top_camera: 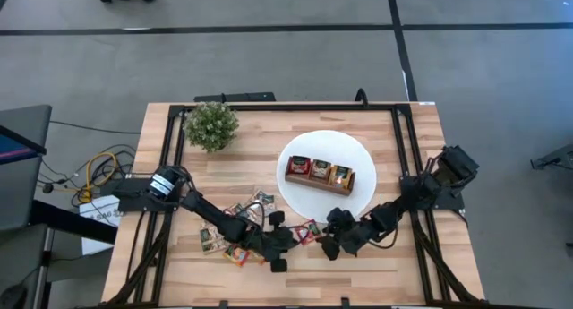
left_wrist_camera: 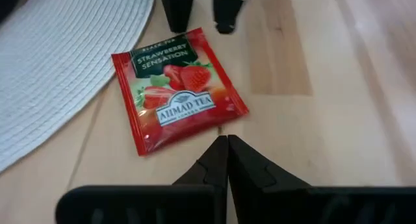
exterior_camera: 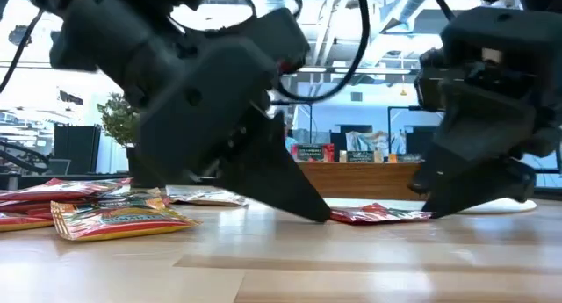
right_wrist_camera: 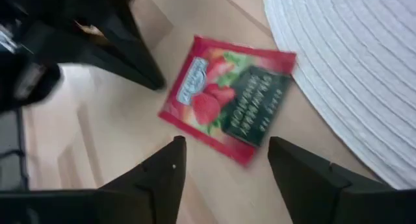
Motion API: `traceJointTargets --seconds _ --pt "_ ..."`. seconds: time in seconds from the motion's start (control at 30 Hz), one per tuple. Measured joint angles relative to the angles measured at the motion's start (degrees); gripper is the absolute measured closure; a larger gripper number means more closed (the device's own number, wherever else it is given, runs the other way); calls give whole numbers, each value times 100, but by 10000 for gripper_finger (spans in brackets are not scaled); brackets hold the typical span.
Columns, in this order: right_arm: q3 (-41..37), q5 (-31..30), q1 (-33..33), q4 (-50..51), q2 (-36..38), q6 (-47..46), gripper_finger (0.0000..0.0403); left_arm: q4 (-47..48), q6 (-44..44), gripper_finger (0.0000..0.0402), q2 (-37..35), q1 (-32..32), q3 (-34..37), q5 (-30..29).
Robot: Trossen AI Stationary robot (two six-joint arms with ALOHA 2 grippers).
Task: Pick & Place Tea
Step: Put the red tea bag into the left section of the wooden organizer
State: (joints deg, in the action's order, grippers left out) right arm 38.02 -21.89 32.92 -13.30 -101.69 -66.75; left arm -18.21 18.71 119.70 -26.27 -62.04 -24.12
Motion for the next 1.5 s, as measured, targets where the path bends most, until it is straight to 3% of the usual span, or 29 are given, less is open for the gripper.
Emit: traceJointTargets --seconds 0.13,0.23,0.6,0.7,0.9,1.07,1.2,1.33,1.5 --pt "0 17 -72 -330 -126 3 189 -154 100 401 140 80 -15 -67" --pt "-12 106 -82 -509 -144 249 211 -190 145 402 166 106 -13 -82" --pt "-21 160 -91 -446 -152 1194 394 -250 139 401 120 65 -11 -81" --pt "49 23 -42 -134 -86 1265 392 -91 9 401 -54 -9 4 -118" --pt "661 -655 275 1865 228 1335 399 561 206 401 -762 -155 -9 -451" --pt "1200 -1250 661 2672 245 2055 402 722 604 393 -1003 -185 -7 -875" --pt "1444 -1741 877 2681 219 2512 402 785 666 355 -997 -168 -4 -875" --pt "1562 -2060 984 2675 221 2881 402 722 812 293 -997 -143 -4 -872" --pt "1587 -1936 968 2671 221 2643 402 711 1187 231 -899 -27 -6 -694"
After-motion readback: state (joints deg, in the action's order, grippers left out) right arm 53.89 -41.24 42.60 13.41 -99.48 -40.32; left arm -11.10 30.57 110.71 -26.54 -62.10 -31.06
